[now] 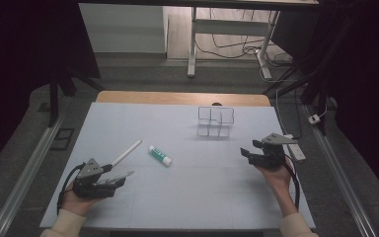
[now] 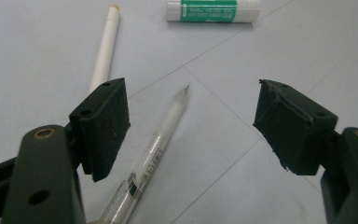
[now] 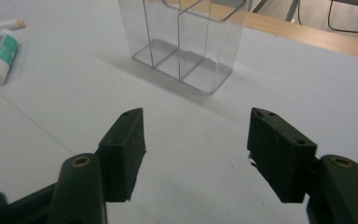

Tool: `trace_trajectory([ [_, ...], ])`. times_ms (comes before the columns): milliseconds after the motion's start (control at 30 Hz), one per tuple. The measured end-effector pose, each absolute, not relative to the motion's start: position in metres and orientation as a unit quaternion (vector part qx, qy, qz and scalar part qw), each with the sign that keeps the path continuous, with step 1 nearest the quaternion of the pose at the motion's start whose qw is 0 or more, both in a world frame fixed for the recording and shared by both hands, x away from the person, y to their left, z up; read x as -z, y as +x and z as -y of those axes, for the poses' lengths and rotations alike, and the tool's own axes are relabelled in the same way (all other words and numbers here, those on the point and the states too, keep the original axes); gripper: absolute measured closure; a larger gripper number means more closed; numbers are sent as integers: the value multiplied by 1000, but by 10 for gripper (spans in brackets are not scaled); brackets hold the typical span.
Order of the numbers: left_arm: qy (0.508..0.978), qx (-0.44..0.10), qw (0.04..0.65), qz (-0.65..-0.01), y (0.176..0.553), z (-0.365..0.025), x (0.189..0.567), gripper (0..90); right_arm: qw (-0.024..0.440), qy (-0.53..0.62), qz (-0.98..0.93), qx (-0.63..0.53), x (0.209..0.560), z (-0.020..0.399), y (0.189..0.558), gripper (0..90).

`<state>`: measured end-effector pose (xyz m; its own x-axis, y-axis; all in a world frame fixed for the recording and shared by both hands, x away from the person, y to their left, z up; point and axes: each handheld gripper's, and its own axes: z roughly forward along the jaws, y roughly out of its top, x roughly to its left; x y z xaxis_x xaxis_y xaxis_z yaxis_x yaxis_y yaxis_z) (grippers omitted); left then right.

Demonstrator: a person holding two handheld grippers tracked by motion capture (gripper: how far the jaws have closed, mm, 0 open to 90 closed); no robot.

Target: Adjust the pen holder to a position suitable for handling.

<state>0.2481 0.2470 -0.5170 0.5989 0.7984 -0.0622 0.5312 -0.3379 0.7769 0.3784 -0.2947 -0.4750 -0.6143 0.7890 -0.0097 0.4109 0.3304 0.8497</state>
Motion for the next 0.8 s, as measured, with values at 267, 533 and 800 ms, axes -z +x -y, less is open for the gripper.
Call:
trace_trajectory([
  [267,798,-167,408,-411,246,-246,514,260,214,402,-776,-437,470,293,396,467],
  [533,800,-158,413,-404,247,-245,515,257,211,419,-780,-414,474,287,419,527],
  [800,800,-158,411,-409,249,-245,516,249,219,421,-786,-396,480,278,433,629],
])
